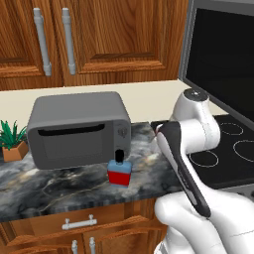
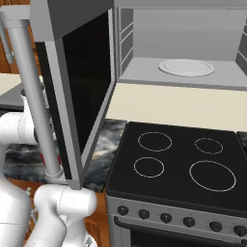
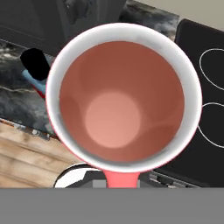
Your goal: Place the microwavable item in the microwave. Then, close the microwave door and press the start button.
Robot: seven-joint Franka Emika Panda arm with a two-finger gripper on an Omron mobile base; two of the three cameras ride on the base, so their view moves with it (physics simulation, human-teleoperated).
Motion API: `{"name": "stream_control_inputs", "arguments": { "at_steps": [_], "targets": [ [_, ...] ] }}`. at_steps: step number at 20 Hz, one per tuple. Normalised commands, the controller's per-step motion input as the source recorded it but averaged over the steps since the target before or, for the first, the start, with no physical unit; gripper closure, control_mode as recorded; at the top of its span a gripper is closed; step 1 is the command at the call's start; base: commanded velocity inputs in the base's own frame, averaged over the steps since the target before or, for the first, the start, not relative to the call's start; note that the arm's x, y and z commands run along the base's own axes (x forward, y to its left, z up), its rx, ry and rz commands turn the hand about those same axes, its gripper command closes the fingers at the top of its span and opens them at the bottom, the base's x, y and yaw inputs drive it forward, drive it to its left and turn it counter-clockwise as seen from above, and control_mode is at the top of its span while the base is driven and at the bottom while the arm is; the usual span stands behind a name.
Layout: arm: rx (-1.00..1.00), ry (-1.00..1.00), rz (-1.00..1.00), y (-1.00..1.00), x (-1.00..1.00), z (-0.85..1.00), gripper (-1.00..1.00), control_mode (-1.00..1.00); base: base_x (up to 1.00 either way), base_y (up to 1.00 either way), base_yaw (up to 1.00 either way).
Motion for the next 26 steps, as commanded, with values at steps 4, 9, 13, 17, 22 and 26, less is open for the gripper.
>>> {"name": "stream_control_inputs", "arguments": {
  "at_steps": [4,9,13,17,22,26],
  "targets": [
    [-0.01,0.08,0.0,0.07,-0.24,-0.09,1.0,-1.0,0.0,0.0,0.0],
    [0.0,0.12,0.0,0.04,0.0,-0.12,1.0,-1.0,0.0,0.0,0.0],
    [0.0,0.06,0.0,0.0,0.0,-0.04,1.0,-1.0,0.0,0.0,0.0],
    [0.0,0.0,0.0,0.0,-0.06,-0.02,1.0,1.0,-0.25,-0.01,0.0],
    [0.0,0.0,0.0,0.0,0.0,0.0,1.0,1.0,-1.0,-0.17,0.0],
    [0.0,0.0,0.0,0.0,0.0,0.0,1.0,1.0,-1.0,-0.35,-0.03]
  ]
}}
